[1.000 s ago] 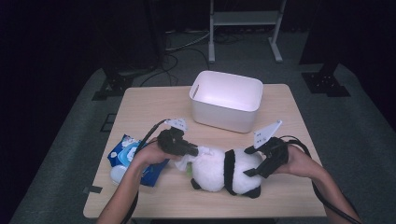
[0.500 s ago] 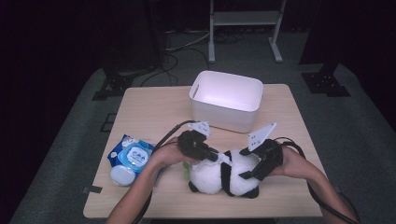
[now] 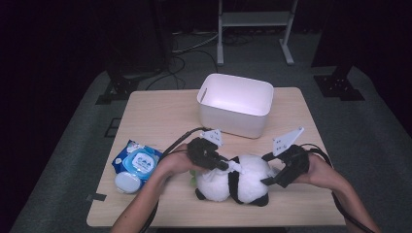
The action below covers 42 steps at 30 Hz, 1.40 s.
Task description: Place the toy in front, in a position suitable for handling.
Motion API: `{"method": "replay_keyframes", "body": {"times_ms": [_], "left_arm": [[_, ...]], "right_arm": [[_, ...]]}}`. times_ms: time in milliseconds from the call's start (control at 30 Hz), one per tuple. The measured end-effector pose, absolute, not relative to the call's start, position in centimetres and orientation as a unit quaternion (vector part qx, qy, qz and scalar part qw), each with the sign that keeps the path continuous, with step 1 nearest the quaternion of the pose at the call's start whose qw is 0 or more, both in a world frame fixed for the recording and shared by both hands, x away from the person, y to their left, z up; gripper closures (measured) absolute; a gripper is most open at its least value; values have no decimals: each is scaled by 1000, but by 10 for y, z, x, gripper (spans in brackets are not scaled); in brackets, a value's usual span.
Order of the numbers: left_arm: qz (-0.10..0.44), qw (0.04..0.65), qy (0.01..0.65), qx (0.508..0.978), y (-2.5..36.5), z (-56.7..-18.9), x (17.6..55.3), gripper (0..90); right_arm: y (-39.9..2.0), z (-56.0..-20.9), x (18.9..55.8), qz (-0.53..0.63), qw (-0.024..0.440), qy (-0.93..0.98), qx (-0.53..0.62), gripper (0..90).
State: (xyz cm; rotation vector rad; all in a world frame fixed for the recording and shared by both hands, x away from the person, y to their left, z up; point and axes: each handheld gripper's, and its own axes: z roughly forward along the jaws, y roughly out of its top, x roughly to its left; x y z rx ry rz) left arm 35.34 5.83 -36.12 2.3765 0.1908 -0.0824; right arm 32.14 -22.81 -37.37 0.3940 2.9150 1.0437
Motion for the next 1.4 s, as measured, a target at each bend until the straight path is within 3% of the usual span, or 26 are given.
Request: {"method": "replay_keyframes", "body": {"times_ms": [533, 767, 1233, 1400], "left_arm": [[-43, 369, 27, 928, 15, -356, 339, 779], [-41, 368, 18, 929, 13, -351, 334, 779], [-53, 335, -47, 939, -41, -353, 312, 779], [-57, 327, -50, 942, -45, -356, 311, 778]], "right_arm": [[-215, -387, 319, 360, 8, 925, 123, 174], [-233, -392, 313, 358, 1, 924, 131, 204], [-247, -403, 305, 359, -10, 923, 140, 204], [-251, -404, 304, 357, -10, 923, 142, 204]]}}
